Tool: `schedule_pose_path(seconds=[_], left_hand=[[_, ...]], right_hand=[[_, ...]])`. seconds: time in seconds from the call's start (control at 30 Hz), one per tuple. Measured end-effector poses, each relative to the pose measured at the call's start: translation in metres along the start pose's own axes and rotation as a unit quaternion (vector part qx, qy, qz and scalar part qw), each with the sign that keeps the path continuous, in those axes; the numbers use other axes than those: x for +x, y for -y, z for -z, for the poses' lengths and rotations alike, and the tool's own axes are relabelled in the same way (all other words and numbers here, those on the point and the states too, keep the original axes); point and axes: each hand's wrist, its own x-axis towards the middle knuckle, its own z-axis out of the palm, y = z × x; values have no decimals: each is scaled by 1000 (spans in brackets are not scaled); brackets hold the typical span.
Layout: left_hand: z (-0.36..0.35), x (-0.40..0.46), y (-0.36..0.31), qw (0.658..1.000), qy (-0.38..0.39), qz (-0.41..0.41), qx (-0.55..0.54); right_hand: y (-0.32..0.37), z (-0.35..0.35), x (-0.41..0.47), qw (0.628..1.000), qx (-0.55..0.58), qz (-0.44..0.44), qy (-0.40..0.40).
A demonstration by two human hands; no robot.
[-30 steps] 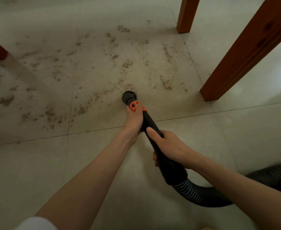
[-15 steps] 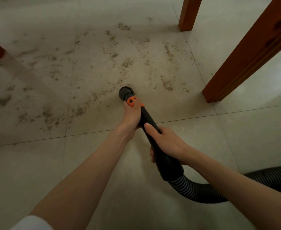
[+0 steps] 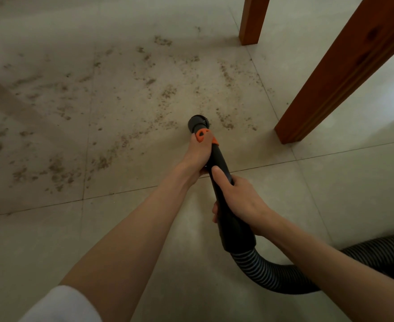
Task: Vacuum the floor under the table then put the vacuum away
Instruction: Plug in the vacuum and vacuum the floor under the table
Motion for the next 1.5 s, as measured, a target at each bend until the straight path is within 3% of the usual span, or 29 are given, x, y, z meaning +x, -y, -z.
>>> schedule_pose_path(seconds=[0.73,1.07,1.5], left_hand=[[-62,-3,-5,992,81,-23,90],[-89,-5,-4,986,107,5,124],[-98,11,-9,992,105,-10,74]], right_hand=[[-13,31,-12,994,47,-17,-94],[-16,45,-22,988,90,-36,-118],[-5,57,-10,985,139,-28,-94]])
